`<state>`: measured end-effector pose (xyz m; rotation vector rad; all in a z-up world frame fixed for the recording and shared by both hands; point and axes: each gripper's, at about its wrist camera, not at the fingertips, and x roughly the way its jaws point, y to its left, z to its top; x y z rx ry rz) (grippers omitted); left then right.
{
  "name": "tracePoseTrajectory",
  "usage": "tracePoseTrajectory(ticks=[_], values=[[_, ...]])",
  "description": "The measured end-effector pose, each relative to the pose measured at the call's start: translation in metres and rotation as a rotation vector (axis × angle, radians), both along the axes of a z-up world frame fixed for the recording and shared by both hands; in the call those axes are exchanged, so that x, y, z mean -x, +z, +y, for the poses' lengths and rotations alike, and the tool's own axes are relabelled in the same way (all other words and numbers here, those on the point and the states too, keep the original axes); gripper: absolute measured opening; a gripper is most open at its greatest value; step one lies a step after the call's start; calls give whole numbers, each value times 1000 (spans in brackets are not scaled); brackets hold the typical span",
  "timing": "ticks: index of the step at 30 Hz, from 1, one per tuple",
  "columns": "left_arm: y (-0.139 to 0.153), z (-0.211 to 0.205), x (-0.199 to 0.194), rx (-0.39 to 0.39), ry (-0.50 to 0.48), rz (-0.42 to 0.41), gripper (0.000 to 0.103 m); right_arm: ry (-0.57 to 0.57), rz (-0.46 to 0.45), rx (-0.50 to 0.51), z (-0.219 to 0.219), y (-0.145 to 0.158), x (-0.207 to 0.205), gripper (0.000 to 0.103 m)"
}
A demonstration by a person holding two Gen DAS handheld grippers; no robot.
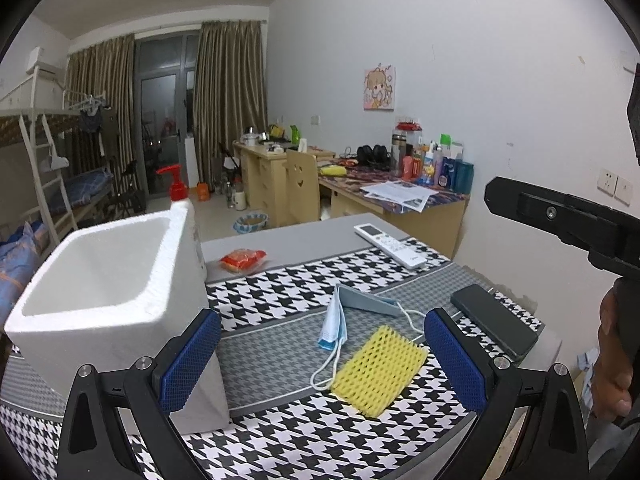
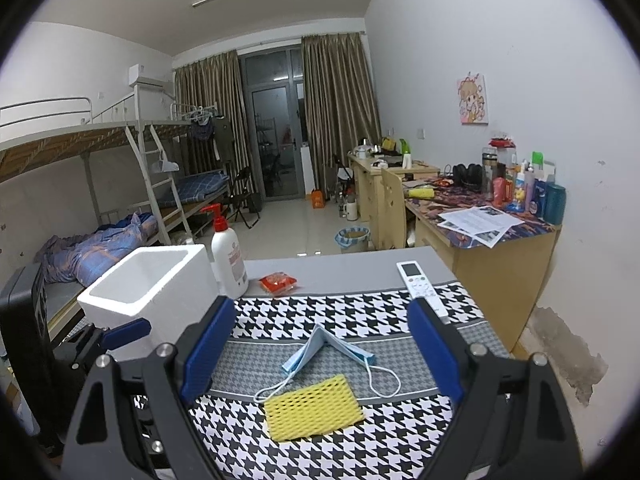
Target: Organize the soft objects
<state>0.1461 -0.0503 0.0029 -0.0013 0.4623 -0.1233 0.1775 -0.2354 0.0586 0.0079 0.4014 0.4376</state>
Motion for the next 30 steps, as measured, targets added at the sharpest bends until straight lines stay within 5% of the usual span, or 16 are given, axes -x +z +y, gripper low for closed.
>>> tracePoseTrajectory(ticks=[30], values=[[-35, -11, -19, -24, -17, 82, 102, 2, 85, 26, -11, -28, -26, 91]])
